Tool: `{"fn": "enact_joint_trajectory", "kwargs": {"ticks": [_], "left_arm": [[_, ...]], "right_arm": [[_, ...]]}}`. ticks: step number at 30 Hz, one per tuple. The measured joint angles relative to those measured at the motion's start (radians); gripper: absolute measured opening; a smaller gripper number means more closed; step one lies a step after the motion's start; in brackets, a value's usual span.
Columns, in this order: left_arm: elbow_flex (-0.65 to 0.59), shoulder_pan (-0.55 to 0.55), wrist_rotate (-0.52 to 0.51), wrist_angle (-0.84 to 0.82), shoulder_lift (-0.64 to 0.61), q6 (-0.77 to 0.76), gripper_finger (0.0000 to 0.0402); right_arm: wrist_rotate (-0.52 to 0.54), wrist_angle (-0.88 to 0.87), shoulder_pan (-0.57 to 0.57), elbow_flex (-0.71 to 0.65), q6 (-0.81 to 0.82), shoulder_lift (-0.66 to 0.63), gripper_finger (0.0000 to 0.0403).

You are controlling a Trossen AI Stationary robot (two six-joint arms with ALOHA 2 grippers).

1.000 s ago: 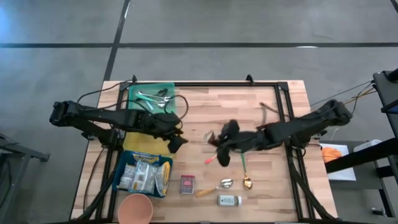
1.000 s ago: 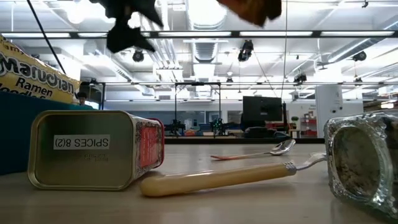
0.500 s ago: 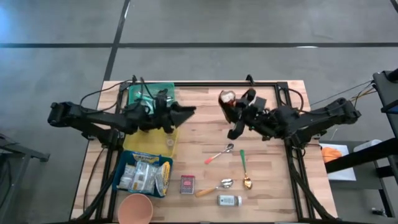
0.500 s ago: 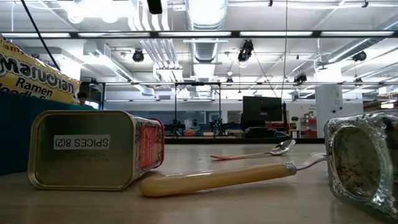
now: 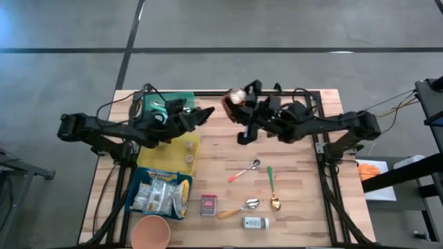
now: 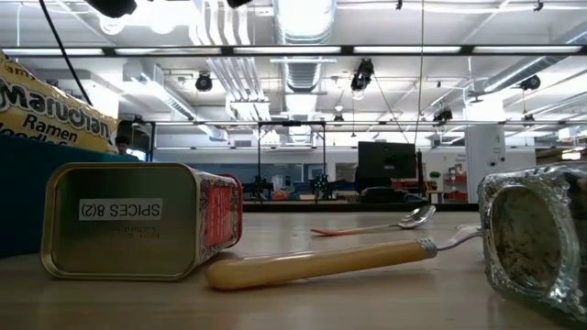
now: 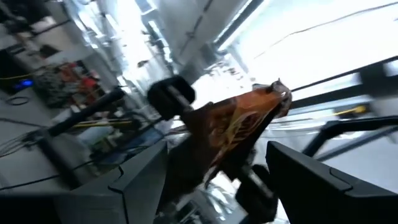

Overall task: Pick & Place Food Item
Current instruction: Put the orange seasoning pack into the yellow bin

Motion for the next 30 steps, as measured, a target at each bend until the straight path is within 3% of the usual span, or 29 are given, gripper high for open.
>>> {"fn": "enact_joint_trajectory", "kwargs": {"ticks": [10, 16, 21, 25, 30], "left_arm": [[0.038, 0.007, 0.151, 0.048, -0.019, -0.026, 0.0278], [0.046, 0.044, 0.329, -0.015, -0.022, -0.089, 0.0278], [0.047, 0.077, 0.408, -0.066, -0.022, -0.117, 0.0278], [0.049, 0.079, 0.411, -0.069, -0.023, -0.022, 0.0278], [0.085, 0.080, 0.409, -0.137, -0.024, 0.111, 0.0278]], "right_arm": [[-0.180, -0.019, -0.047, 0.139, 0.133, 0.094, 0.0046], [-0.265, -0.056, -0.057, 0.159, 0.258, 0.098, 0.0046], [-0.272, -0.064, -0.057, 0.155, 0.329, 0.090, 0.0046], [-0.262, -0.066, -0.056, 0.163, 0.383, 0.089, 0.0046], [-0.166, -0.054, -0.041, 0.183, 0.404, 0.096, 0.0046]]}}
